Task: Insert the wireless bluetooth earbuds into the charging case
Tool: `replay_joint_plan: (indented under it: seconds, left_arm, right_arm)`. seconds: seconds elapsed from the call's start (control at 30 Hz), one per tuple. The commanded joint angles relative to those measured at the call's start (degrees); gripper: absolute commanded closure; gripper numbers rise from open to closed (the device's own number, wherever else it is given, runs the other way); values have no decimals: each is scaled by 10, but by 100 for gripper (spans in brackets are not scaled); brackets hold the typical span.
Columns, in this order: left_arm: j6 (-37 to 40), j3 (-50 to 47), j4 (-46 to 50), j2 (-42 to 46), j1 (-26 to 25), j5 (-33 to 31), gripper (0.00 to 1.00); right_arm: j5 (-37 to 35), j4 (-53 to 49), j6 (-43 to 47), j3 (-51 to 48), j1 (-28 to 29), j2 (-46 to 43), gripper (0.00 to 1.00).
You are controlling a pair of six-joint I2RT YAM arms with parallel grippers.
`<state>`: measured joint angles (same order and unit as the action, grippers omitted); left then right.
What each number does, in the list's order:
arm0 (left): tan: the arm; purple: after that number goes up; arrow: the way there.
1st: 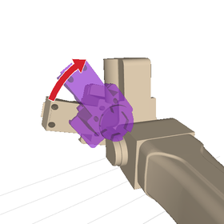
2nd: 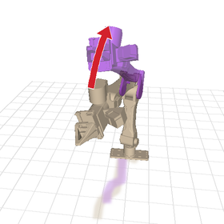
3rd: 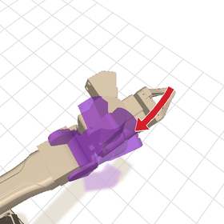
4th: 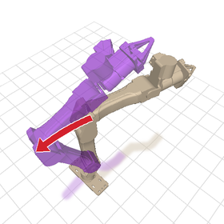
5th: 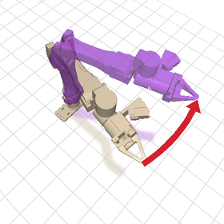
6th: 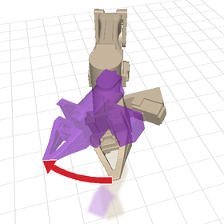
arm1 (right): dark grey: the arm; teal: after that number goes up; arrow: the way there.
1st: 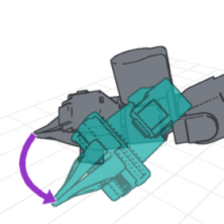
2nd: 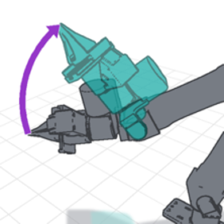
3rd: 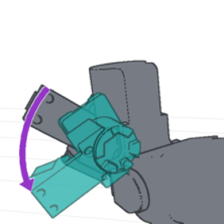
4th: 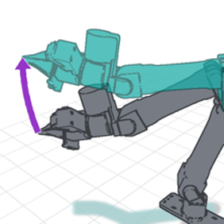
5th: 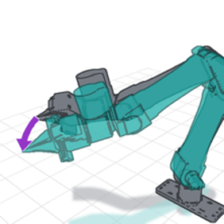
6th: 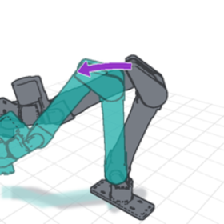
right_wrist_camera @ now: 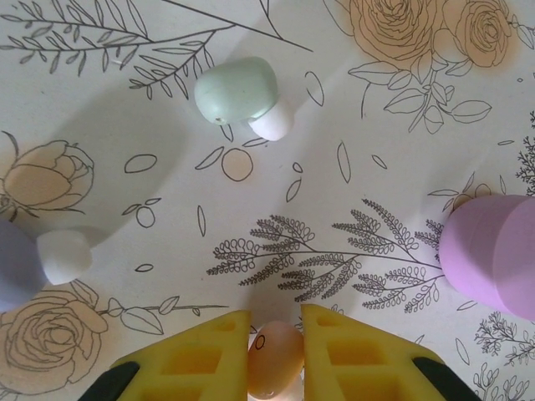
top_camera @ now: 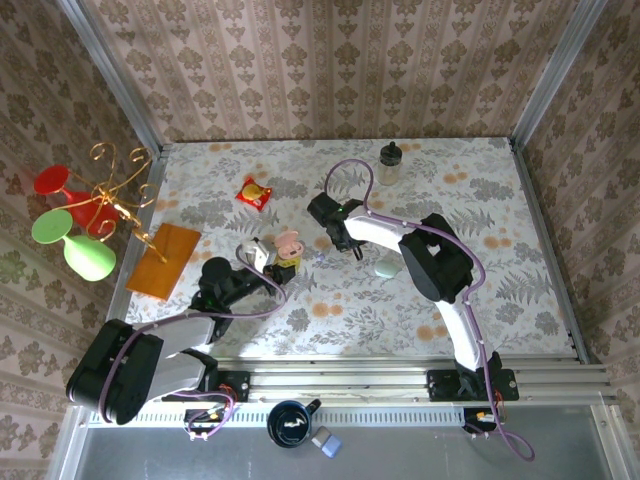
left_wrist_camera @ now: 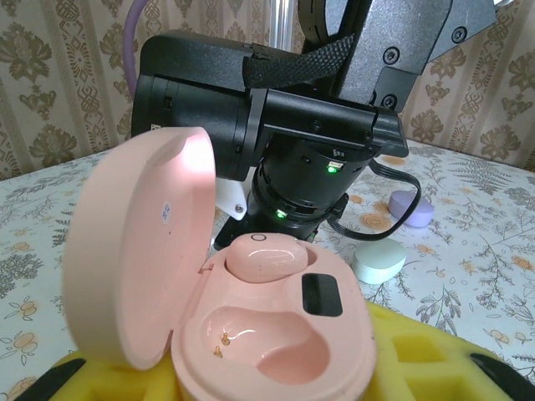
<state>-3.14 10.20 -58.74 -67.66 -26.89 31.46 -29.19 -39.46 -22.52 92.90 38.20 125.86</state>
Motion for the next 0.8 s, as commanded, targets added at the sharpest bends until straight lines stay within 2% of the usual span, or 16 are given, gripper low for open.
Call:
replay_joint_plan:
  seconds: [0.0,0.17,0.33,0.53,0.57,0.77]
  left_arm:
    - [4,-1,-21,-9,3,6,68]
    - [-1,0,-36,-18,2,10,68]
    - [-2,0,-43,-20,2,10,68]
    - [-31,-3,-41,-15,4,-10,68]
    - [-38,-3,-41,-15,21,-11,68]
    - [-60,-17,-55,4,50,-12,68]
  right_arm:
    - [0,-8,-6,-23,-2,-32,80]
    - [67,51,-10,-76,-16,-79,80]
    - [165,107,64,-121,-21,-110,77]
    - [163,58,122,-119,5,-100,78]
    - [161,54,131,-120,11,-99,78]
    - [122,28,152,-126,44,-91,77]
